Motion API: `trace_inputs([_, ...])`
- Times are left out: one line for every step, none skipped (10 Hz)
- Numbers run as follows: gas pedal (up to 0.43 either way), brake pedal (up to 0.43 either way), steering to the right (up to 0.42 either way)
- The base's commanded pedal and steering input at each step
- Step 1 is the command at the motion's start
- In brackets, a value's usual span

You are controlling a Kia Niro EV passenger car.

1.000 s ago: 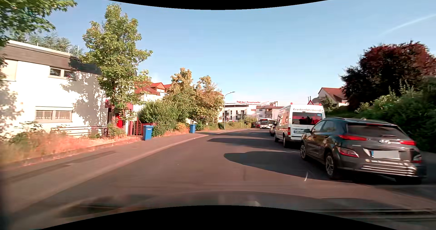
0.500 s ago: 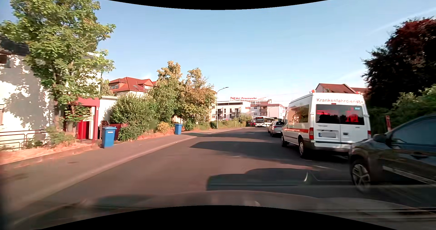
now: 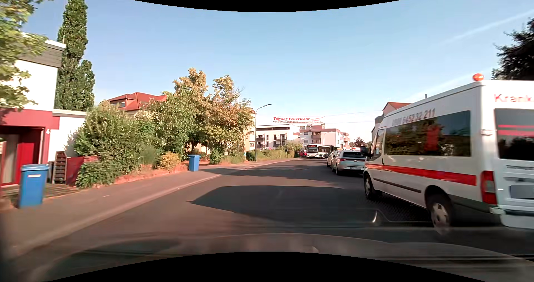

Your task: Follow the waypoints while adhering to traffic rules and regulations

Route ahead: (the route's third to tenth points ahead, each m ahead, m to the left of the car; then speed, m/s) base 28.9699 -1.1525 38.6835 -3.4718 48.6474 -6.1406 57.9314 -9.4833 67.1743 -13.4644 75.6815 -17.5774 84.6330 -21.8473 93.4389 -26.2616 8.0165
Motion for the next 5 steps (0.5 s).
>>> trace_inputs([0.039,0.0,0.033])
trace_inputs([0.039,0.0,0.033])
trace_inputs([0.039,0.0,0.031])
trace_inputs([0.039,0.0,0.03])
trace_inputs([0.039,0.0,0.03])
